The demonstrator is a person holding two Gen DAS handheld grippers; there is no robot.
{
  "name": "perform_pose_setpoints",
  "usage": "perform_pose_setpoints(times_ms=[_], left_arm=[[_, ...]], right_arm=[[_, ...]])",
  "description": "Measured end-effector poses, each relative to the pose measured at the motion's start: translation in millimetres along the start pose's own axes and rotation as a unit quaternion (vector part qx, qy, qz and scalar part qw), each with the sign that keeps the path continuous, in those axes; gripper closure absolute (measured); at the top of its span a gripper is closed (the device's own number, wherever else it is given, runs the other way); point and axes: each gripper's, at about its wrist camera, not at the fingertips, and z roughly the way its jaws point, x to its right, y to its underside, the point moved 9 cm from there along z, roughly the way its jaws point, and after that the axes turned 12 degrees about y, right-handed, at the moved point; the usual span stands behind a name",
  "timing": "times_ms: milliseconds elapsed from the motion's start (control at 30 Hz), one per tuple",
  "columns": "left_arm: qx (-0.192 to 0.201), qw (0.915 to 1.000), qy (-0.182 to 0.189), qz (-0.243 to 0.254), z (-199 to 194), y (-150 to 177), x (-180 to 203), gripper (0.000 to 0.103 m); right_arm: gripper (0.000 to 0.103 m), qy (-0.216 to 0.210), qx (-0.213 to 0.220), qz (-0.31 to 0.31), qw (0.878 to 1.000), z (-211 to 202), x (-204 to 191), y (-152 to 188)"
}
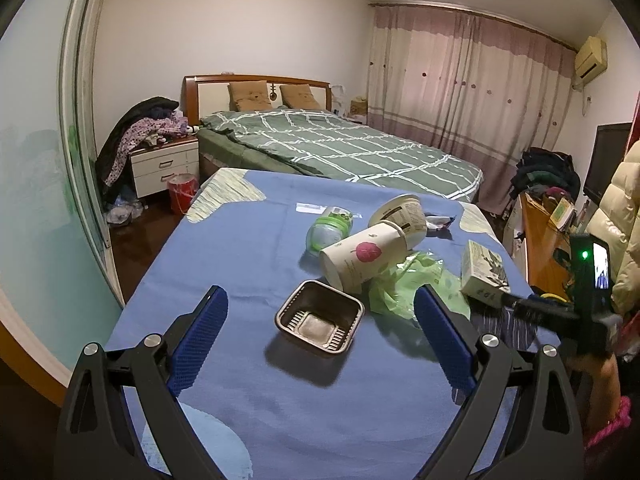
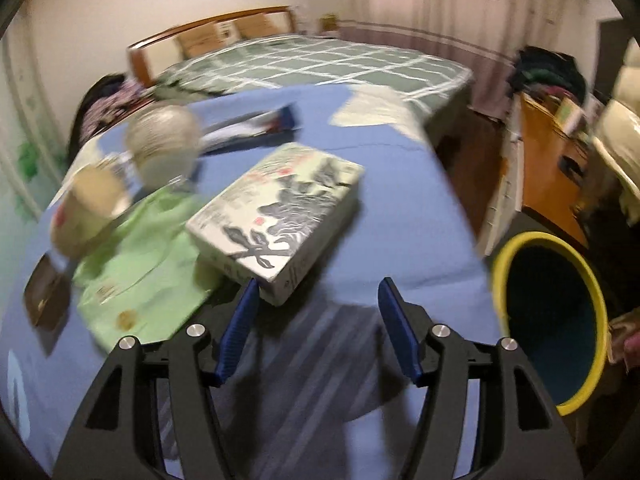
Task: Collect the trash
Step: 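Grasp the white flower-print box with the right tool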
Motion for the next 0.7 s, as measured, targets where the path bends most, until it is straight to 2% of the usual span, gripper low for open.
perform_pose_setpoints(times_ms=[133, 200, 300, 700], left_arm=[[-0.001, 1.0000, 0.003, 0.001, 2.4, -0.3, 2.5, 0.010], [-0.001, 1.0000, 0.005, 0.000, 2.4, -0.8, 1.5, 0.010], [0.001, 1.0000, 0.008, 0.001, 1.6, -1.4, 2.0, 0.010], [-0.004, 0.9997, 0.022, -0.002, 3.6, 3.6, 5.1, 0.010]], right_arm=[[0.043, -0.011, 0.013, 0.013, 1.000, -6.6, -2.6, -7.4], [0.030, -0.018, 0.023, 0.016, 0.999, -10.7, -9.5, -11.0], [0.017, -0.013, 0.039, 0.031, 0.999, -9.7, -16.5, -18.9], [0.011, 0.001, 0.005, 0.065, 0.998, 21.0, -31.1, -24.1]])
